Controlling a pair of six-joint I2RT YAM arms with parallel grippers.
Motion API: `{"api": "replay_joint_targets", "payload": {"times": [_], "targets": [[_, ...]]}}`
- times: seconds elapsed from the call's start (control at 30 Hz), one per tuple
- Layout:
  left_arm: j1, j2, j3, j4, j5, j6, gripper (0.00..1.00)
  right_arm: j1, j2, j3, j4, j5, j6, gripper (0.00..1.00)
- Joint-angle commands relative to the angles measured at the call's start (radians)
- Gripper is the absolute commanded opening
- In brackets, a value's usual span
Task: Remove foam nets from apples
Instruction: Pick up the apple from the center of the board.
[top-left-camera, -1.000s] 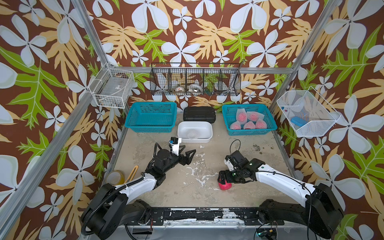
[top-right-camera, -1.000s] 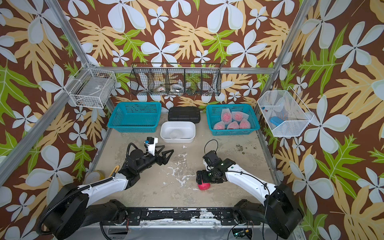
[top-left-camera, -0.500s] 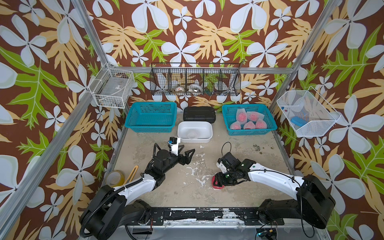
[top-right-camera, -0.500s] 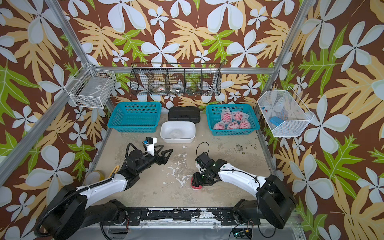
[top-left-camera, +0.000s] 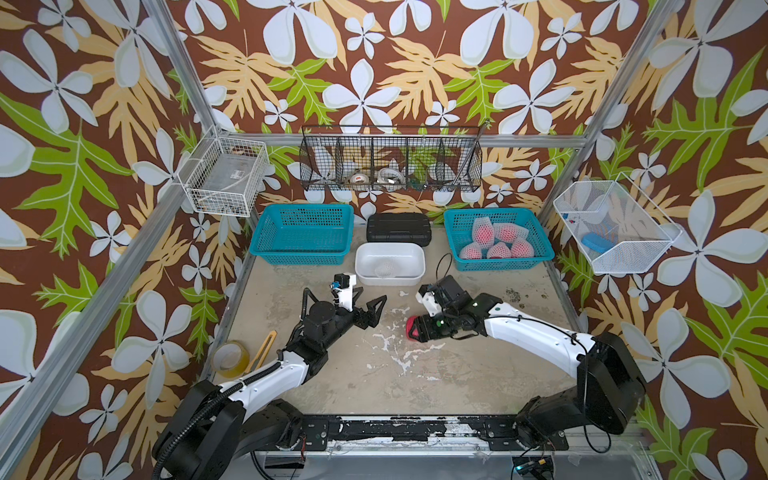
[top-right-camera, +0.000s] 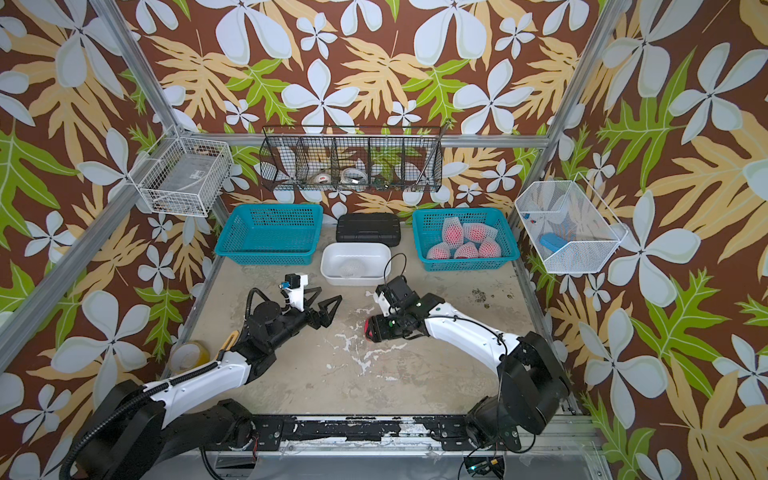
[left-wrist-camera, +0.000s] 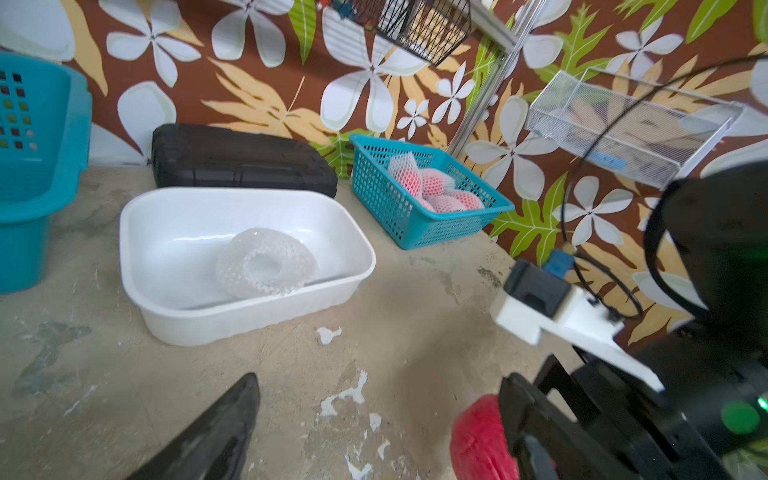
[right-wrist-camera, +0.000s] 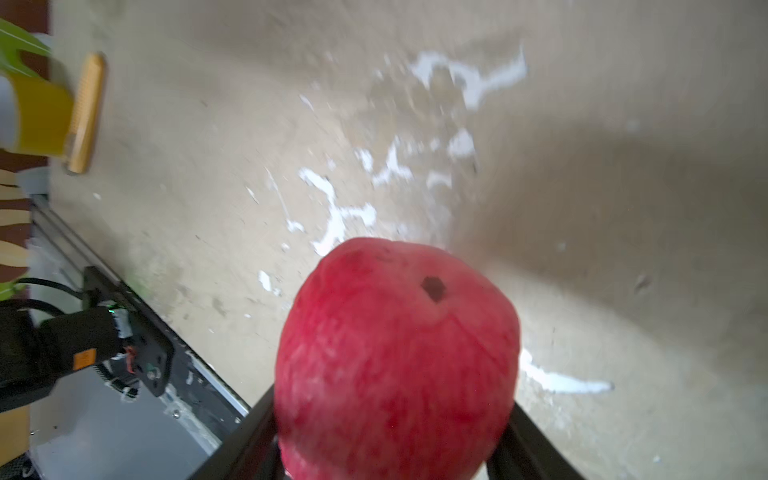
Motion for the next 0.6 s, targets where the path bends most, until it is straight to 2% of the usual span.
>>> {"api": "replay_joint_targets", "payload": {"times": [0.0, 0.1, 0.2, 0.4, 0.57], "targets": [[0.05, 0.012, -0.044, 0.301, 0.139, 0.007, 0.94, -0.054, 0.038, 0.116, 0.052, -0.104, -0.098, 0.47], [0.079, 0.046, -0.084, 0.573, 0.301, 0.014, 0.97, -0.123, 0.073, 0.203, 0.063, -0.214, -0.124, 0.46], [0.07, 0.091, -0.082, 0.717, 0.433, 0.044, 0.98, -0.162, 0.102, 0.279, 0.007, -0.353, -0.172, 0.46], [0.027, 0.144, -0.07, 0.786, 0.522, 0.149, 1.0, -0.162, 0.08, 0.286, -0.012, -0.604, -0.185, 0.46], [0.0, 0.166, -0.03, 0.742, 0.527, 0.211, 1.0, -0.143, 0.044, 0.258, -0.064, -0.67, -0.22, 0.46]]}}
